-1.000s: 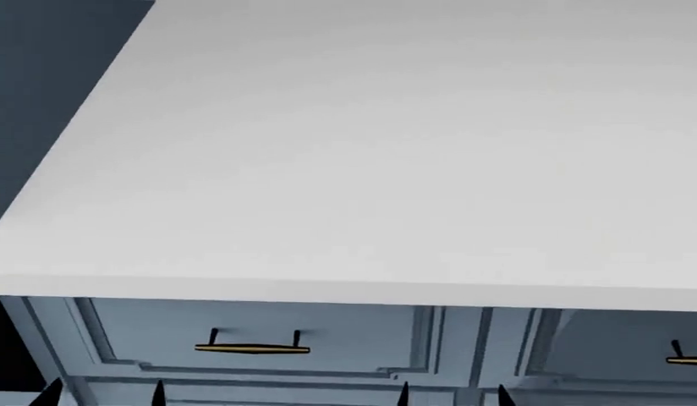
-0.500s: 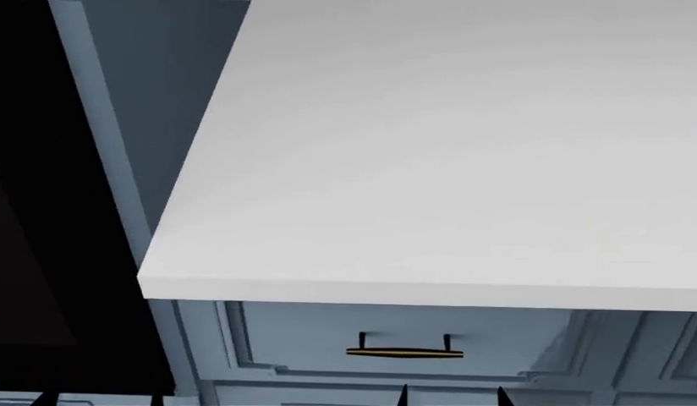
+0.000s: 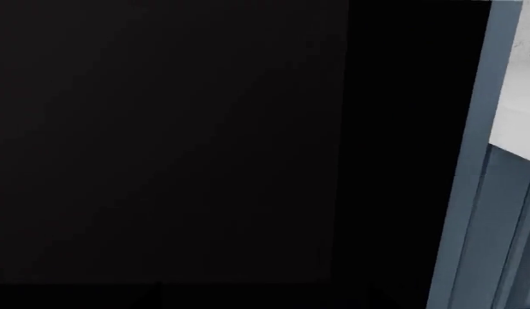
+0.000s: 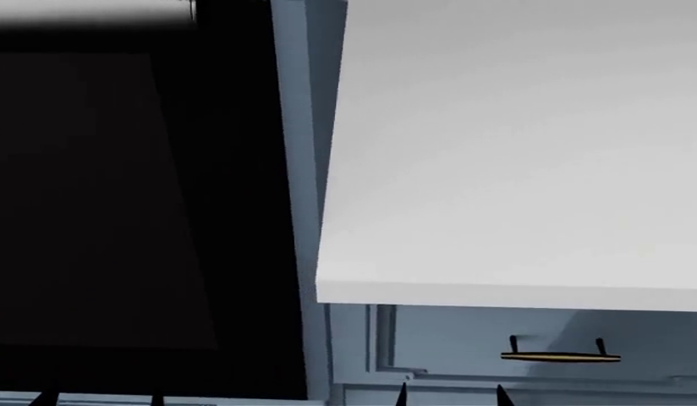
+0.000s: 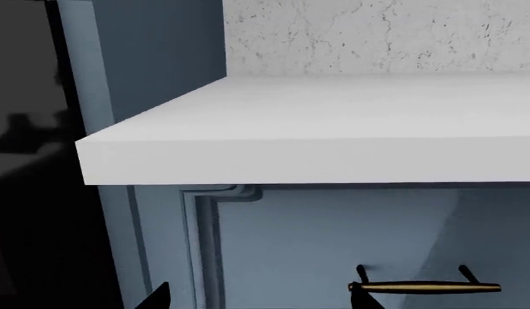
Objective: Press the start button on the microwave
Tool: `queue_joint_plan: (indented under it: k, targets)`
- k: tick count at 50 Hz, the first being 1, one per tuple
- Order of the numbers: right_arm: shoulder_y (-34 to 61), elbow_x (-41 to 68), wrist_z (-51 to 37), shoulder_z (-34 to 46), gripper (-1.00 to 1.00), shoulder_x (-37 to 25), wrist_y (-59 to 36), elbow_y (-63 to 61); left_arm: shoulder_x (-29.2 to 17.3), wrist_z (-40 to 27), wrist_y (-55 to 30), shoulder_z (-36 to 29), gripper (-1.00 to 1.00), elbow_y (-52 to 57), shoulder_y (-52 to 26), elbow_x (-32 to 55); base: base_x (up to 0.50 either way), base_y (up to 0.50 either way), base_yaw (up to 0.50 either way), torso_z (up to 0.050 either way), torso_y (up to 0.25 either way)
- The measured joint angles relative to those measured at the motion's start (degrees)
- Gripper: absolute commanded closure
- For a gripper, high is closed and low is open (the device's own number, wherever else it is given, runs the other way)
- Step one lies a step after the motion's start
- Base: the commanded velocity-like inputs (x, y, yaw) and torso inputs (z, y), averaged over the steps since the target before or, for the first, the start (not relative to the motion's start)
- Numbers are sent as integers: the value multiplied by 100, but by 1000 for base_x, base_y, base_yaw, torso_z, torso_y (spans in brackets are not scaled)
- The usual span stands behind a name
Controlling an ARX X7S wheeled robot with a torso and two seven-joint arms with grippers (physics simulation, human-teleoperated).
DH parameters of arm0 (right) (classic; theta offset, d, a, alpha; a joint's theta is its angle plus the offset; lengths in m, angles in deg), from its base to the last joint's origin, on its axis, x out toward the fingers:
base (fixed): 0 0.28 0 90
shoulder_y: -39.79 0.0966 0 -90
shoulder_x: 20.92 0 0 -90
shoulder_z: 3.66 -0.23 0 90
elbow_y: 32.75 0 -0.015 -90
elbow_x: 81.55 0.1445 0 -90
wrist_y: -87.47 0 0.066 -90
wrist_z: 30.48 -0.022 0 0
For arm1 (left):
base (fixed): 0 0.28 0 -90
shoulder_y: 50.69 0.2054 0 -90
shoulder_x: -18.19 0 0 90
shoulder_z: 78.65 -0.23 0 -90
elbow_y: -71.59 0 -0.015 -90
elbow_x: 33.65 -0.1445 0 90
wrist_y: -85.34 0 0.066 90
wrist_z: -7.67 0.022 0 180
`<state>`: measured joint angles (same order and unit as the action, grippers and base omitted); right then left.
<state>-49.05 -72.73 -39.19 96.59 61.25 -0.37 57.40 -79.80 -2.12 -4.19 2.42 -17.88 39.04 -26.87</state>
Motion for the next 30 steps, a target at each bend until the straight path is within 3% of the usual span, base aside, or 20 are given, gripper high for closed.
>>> queue_joint_plan:
  k: [21,30]
  targets:
    - [-5,87,-82,83,-100,-60,60,41,-74,-102,40,-76,-100,-30,20,60,0,500,0,0,0]
    - [-10,171,-92,99,-100,-81,102,48,-98,-139,52,-108,-100,-30,27,89,0,149,0,0,0]
